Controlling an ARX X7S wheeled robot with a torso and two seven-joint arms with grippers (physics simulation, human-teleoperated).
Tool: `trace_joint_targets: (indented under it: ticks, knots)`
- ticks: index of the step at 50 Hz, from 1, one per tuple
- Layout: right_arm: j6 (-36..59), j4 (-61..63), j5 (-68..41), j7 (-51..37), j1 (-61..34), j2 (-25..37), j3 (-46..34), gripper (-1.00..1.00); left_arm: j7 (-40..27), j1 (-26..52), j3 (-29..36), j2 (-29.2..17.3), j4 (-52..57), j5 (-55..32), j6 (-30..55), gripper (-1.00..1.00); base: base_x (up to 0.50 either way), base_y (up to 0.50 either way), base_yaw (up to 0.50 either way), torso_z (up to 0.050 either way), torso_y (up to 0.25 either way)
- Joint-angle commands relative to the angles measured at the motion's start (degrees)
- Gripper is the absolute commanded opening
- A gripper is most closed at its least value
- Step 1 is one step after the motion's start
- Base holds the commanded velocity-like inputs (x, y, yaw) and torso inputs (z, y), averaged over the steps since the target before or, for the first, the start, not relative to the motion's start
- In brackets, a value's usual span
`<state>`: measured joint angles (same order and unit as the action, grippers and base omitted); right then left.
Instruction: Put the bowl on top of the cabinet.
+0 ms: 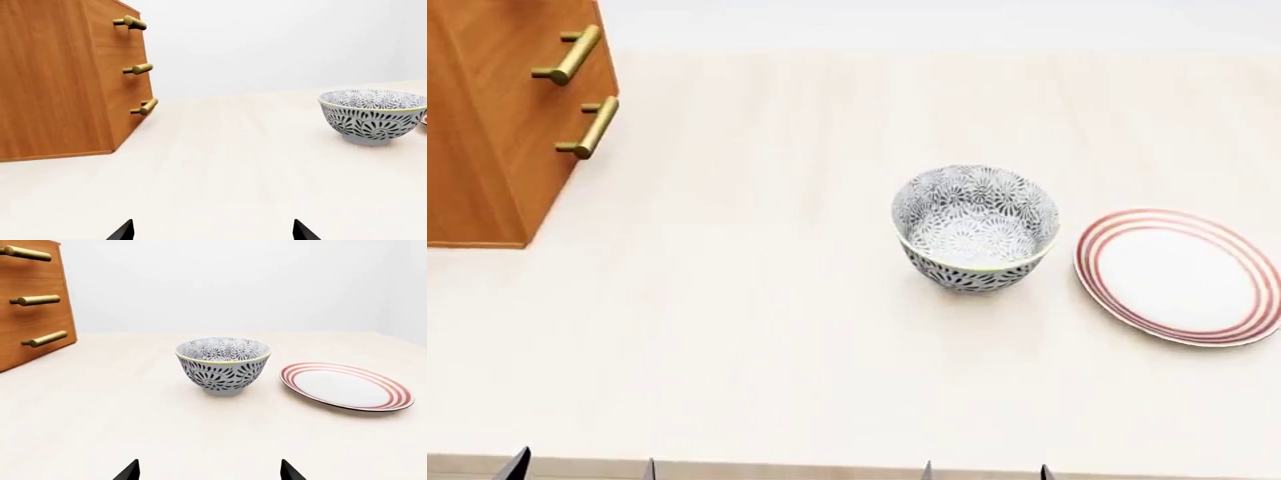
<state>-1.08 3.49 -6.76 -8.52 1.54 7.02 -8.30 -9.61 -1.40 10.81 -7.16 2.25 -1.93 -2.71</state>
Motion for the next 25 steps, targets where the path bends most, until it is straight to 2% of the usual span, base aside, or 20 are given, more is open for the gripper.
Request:
trace_joint_targets:
  ticks: [1, 25]
  knots:
    - [-0.3, -0.4, 0.3, 0.1, -0.1, -0.2, 0.3, 1.0, 0.6, 0.2, -0.6, 0.3, -0.1, -0.9, 0.9, 1.0, 0.0, 0.11, 0.0, 0.0, 0.0]
    - [-1.2, -0.7, 0.0, -1.4, -0.2, 0.8, -1.2, 1.0, -0.5, 0.4, 0.6, -0.8, -0.1, -1.9, 0.9, 1.0, 0.0, 0.12, 0.0, 0.0, 0.0]
